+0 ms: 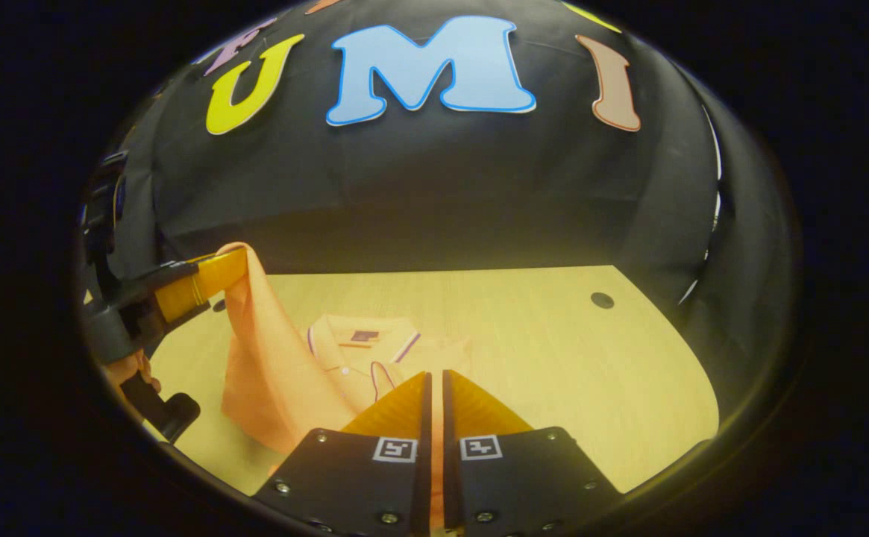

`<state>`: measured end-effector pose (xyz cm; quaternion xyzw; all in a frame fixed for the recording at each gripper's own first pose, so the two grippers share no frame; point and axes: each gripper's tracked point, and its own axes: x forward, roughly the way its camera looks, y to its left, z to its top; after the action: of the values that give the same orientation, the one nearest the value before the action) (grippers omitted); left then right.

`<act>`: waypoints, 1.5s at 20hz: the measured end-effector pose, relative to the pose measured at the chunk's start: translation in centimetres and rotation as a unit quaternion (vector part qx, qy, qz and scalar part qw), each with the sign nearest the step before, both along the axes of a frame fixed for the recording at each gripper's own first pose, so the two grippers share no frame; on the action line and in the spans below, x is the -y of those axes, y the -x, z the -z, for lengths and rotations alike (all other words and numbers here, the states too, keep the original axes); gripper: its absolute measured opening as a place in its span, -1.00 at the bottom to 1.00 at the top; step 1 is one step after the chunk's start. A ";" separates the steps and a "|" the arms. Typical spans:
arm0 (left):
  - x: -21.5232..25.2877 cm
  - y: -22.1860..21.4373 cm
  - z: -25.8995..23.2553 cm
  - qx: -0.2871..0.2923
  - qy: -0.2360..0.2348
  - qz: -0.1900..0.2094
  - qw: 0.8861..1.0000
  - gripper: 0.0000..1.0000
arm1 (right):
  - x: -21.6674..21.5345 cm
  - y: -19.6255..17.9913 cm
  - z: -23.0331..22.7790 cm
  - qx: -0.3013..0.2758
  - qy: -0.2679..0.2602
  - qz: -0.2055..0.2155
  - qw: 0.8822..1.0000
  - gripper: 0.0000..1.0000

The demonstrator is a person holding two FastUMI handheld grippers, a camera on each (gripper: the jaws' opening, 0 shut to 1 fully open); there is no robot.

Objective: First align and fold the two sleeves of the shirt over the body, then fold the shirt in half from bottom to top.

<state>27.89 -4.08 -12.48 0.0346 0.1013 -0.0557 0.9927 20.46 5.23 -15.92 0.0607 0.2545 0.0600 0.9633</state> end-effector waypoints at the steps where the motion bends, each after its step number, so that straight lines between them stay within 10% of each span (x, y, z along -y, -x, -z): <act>1: -0.3 -0.6 0.4 0.003 0.000 -0.005 1.000 -0.89 | -0.3 -0.9 0.2 0.000 -0.001 0.001 1.000 -0.86; 18: -5.5 -7.1 11.7 -0.017 -0.021 -0.061 0.998 -0.85 | -4.3 -11.9 7.5 -0.033 0.041 -0.008 0.999 -0.87; 27: -5.3 -5.6 10.1 -0.027 0.007 -0.052 0.998 0.41 | -3.8 -10.9 5.2 -0.014 0.062 -0.014 0.998 -0.84; 30: -5.8 -4.1 8.6 -0.023 0.017 -0.061 0.998 0.66 | -3.7 -10.0 2.9 0.008 0.060 -0.016 0.998 -0.42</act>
<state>31.97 1.70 -21.03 0.0101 0.1248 0.0023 0.9921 30.46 8.94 -18.85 -0.0015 0.2505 0.0603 0.9662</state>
